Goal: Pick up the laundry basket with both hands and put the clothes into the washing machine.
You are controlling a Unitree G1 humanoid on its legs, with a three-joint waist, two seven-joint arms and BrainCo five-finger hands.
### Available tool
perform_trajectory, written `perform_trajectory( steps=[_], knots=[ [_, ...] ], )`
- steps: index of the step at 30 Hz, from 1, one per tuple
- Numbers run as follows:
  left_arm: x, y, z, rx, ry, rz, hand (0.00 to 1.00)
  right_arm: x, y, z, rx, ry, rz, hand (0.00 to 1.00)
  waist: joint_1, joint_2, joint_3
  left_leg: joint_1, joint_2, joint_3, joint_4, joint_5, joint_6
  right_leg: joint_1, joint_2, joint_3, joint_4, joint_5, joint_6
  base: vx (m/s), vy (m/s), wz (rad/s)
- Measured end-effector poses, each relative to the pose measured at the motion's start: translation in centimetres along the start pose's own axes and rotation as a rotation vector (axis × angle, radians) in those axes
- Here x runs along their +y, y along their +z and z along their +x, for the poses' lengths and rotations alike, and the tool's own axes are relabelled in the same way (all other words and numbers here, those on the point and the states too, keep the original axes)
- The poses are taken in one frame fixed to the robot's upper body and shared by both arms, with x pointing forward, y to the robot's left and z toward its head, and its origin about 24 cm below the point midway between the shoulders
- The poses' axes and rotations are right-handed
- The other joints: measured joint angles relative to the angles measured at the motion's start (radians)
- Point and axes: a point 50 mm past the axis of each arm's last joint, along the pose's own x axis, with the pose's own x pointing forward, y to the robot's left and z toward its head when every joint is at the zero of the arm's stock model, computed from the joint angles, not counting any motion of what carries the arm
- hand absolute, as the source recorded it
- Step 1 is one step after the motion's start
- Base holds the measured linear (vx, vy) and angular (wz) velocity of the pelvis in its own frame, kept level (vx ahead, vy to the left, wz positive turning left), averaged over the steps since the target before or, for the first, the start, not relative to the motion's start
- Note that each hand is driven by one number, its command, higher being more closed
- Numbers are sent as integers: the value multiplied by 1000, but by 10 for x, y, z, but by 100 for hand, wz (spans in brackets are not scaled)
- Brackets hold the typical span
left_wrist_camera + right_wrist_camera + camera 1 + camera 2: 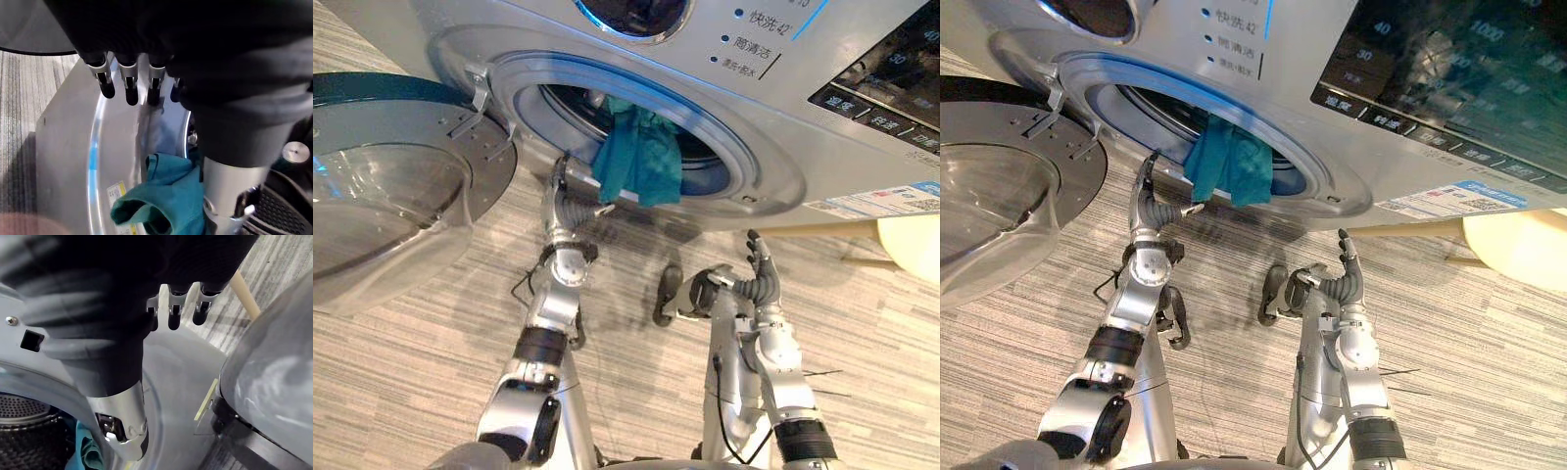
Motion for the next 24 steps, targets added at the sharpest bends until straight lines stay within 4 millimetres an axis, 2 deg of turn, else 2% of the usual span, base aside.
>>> perform_trajectory(
  steps=[2, 7, 10, 12, 13, 15, 17, 19, 20, 24],
  knots=[
    [0, -1, 1, 28, 18, -97, 0, 1, 1, 3, -4, 3, 3, 0, -11, -3, 2, -6, 0, 0, 7, -1, 1, -3, -1, 1, 4, 0, 0, 0, 0, 0],
    [-3, 3, 9, 96, 35, -368, 0, 3, 3, 5, -6, 7, 18, 0, -16, -13, 7, -7, 2, 6, 9, -4, 6, -8, 1, 8, 3, 5, 10, -7, -19, -1],
    [6, 9, 21, 125, 81, -502, 0, 5, 4, 11, 3, 10, 40, 0, -18, -29, 17, -11, 6, 11, 1, -6, 1, -13, 2, 8, -13, 11, 20, -13, -29, -6],
    [16, 12, 32, 133, 107, -532, 0, 8, 7, 15, -5, 19, 49, 0, -21, -40, 27, -16, 11, 16, -9, -6, 1, -17, 3, 7, -29, 15, 27, -2, -28, -8],
    [19, 9, 41, 183, 77, -535, 0, 11, 12, 19, -21, 25, 55, 0, -34, -51, 43, -17, 15, 23, -19, -4, 4, -17, 1, 7, -45, 25, 44, 9, -17, -8],
    [13, 3, 40, 236, 48, -555, 0, 13, 16, 22, -35, 32, 61, 0, -49, -56, 54, -18, 16, 24, -20, 2, 11, -17, 0, 9, -49, 33, 46, 20, -8, -5],
    [-7, -3, 32, 314, -19, -603, 0, 17, 24, 29, -63, 38, 77, 0, -72, -63, 79, -21, 14, 33, -10, 21, 34, -17, -4, 16, -48, 53, 33, 72, 6, -2],
    [-22, 1, 26, 323, -68, -598, 0, 16, 27, 31, -76, 35, 91, 0, -75, -64, 91, -19, 14, 40, 1, 19, 36, -18, -4, 27, -36, 60, 20, 85, 14, 6],
    [-35, 6, 20, 327, -115, -606, 0, 15, 28, 31, -75, 31, 96, 0, -77, -65, 92, -13, 13, 50, 11, 19, 36, -22, -5, 45, -16, 60, 20, 76, 6, 14],
    [-49, 12, 11, 312, -172, -597, 0, 17, 26, 34, -58, 36, 93, 0, -73, -65, 92, 12, 2, 60, 10, 17, 39, -12, -4, 70, -4, 43, 39, 33, -6, 7]
  ],
)
